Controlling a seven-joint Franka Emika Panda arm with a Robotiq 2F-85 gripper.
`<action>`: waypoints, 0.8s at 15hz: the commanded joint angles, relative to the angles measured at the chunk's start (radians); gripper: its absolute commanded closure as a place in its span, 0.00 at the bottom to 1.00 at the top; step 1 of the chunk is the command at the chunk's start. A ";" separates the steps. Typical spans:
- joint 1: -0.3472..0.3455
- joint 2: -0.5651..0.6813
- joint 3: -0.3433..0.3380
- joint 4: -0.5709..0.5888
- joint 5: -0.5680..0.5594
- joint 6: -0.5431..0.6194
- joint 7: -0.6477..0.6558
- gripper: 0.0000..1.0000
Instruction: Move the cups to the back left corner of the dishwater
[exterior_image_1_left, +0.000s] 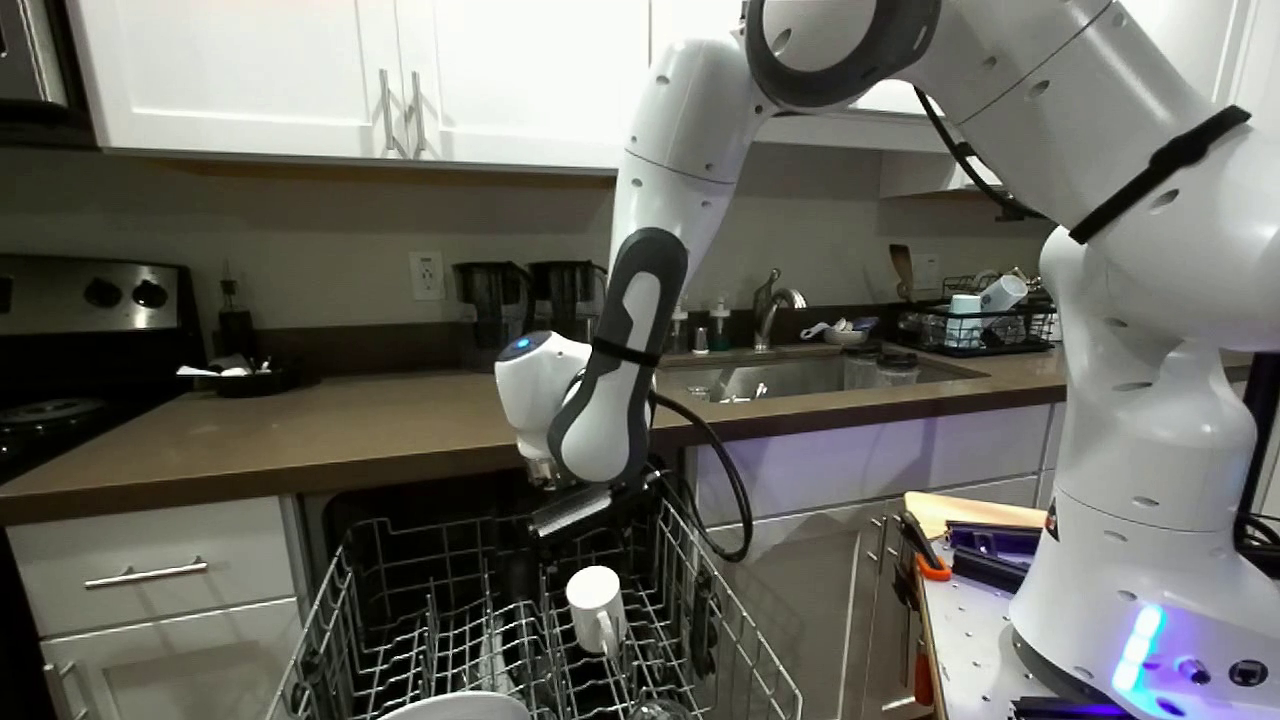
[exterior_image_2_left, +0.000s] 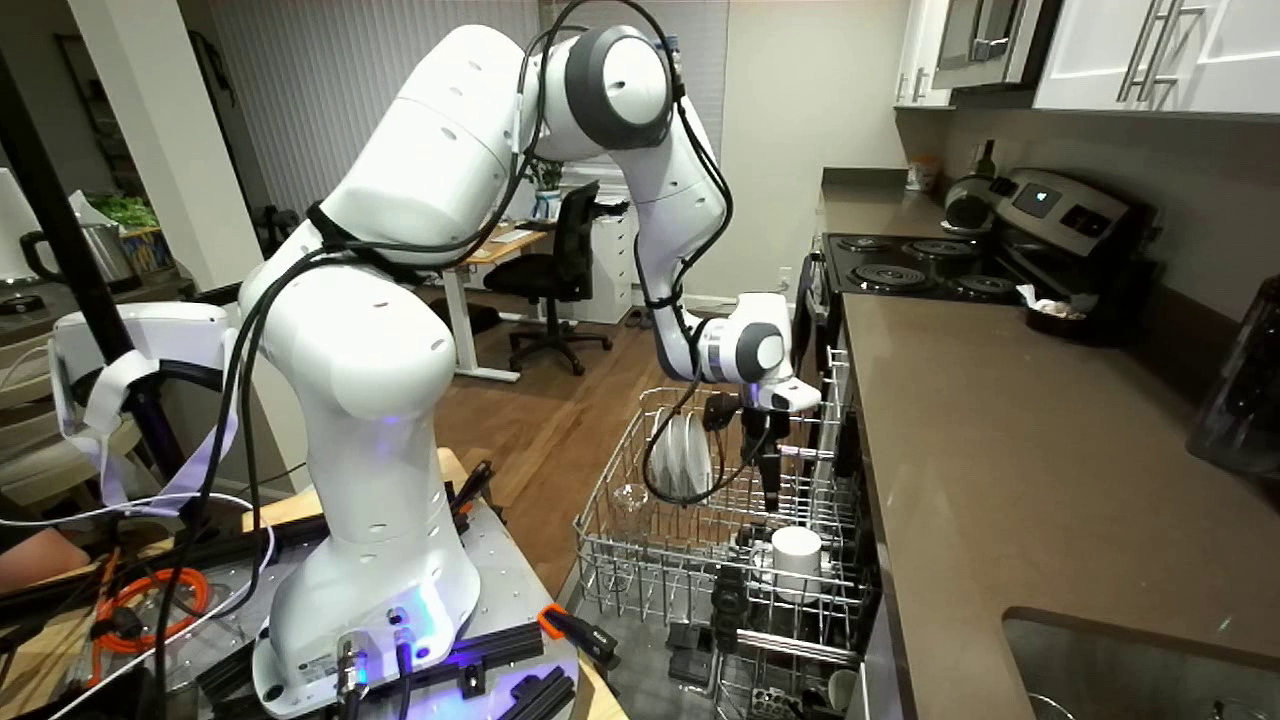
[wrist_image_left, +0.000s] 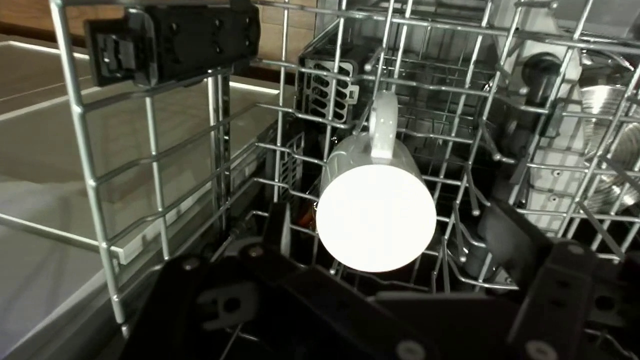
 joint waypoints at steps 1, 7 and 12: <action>0.011 0.051 -0.002 -0.015 0.053 0.106 0.010 0.00; 0.064 0.179 0.016 0.013 0.171 0.193 0.019 0.00; 0.079 0.173 0.011 0.003 0.206 0.170 -0.028 0.00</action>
